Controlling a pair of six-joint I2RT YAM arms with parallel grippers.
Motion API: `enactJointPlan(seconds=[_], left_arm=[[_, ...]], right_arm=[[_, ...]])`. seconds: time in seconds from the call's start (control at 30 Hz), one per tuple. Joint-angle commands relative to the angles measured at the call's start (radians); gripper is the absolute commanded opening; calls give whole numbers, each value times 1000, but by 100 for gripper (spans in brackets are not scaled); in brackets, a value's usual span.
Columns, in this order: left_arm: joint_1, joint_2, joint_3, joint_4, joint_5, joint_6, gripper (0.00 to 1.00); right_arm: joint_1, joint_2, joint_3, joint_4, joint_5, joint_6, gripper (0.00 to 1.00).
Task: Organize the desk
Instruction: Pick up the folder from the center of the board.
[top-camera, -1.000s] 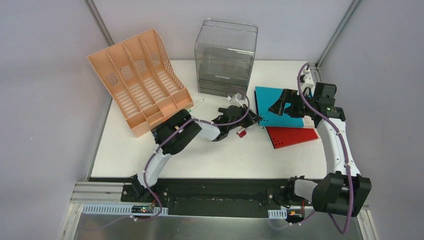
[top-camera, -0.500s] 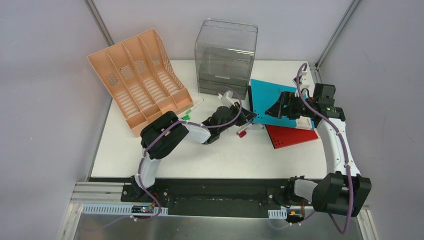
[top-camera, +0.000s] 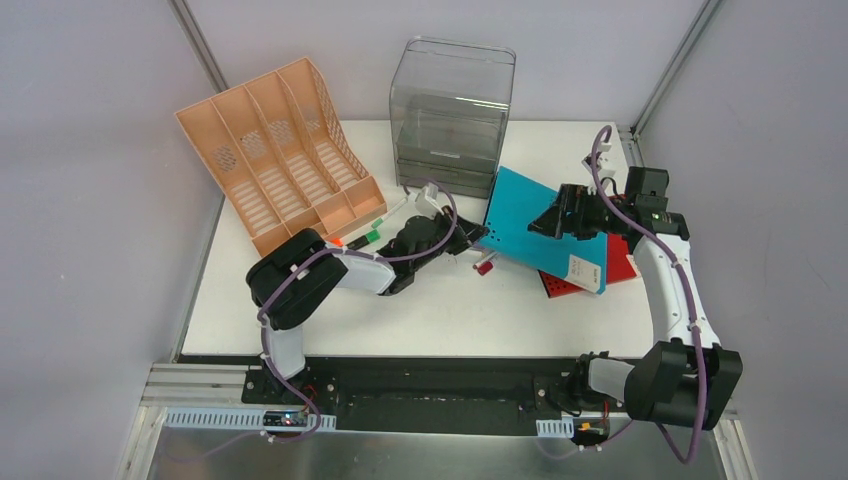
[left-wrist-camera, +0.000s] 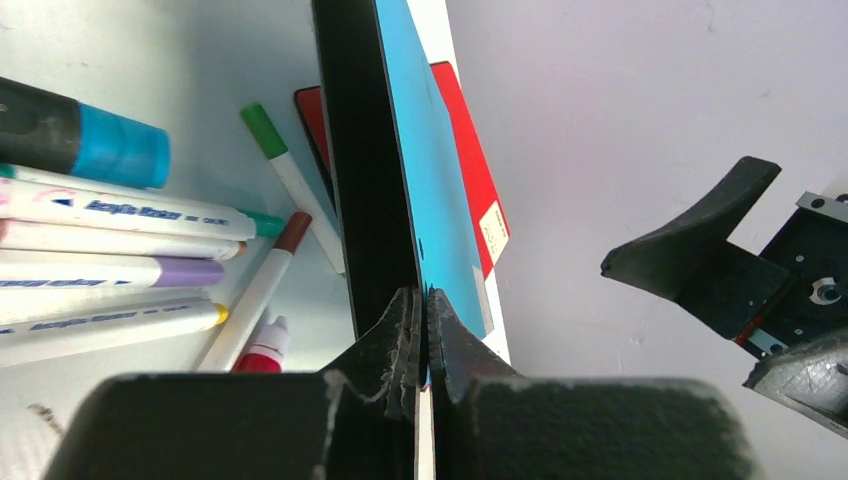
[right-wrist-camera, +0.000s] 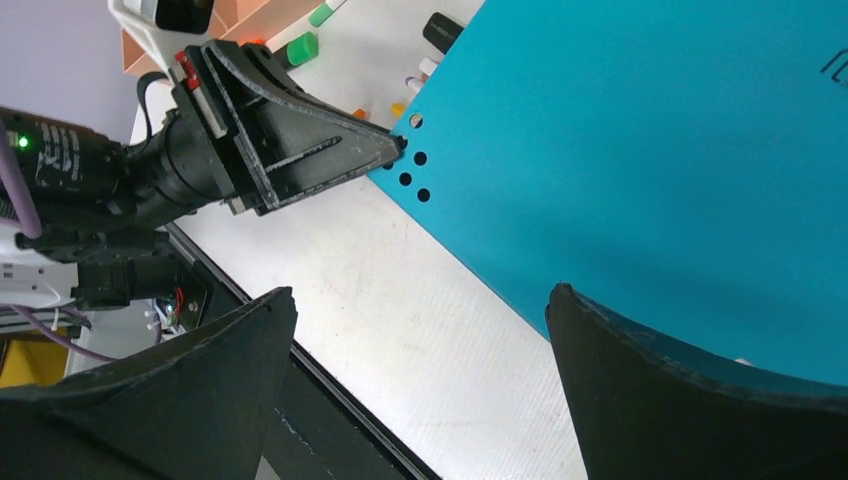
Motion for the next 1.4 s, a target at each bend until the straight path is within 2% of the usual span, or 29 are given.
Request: enactJointPlan(seconds=[0.0,0.2,0.4,0.5,0.83,1.0,1.23,1.37], left_arm=[[37,-65,-38,69,9,-7,0],[54,-53,-37,71,156,-20,0],[58,-30,-14,73,304,-1,0],[55,-36,-33,84,329,2,0],[20,-133,-123,49,247,-26,0],[16,-213,-192,28,157,-36,0],[15,-383,-268,-141,11,-51,0],[15,-457,-277,-250,-54,-107,0]], right_arm=[[15,-5,6,-20,-98,-129,100],[56,-12,-1,-70,-92,-277,100],[91,-8,1,-83,-86,-309,100],[92,-10,2,-85,-89,-309,100],[131,-9,0,-139,-141,-400,100],[146,-5,3,-146,-130,-412,100],[154,-6,1,-149,-134,-420,100],[208,-11,-8,-180,-132,-497,100]])
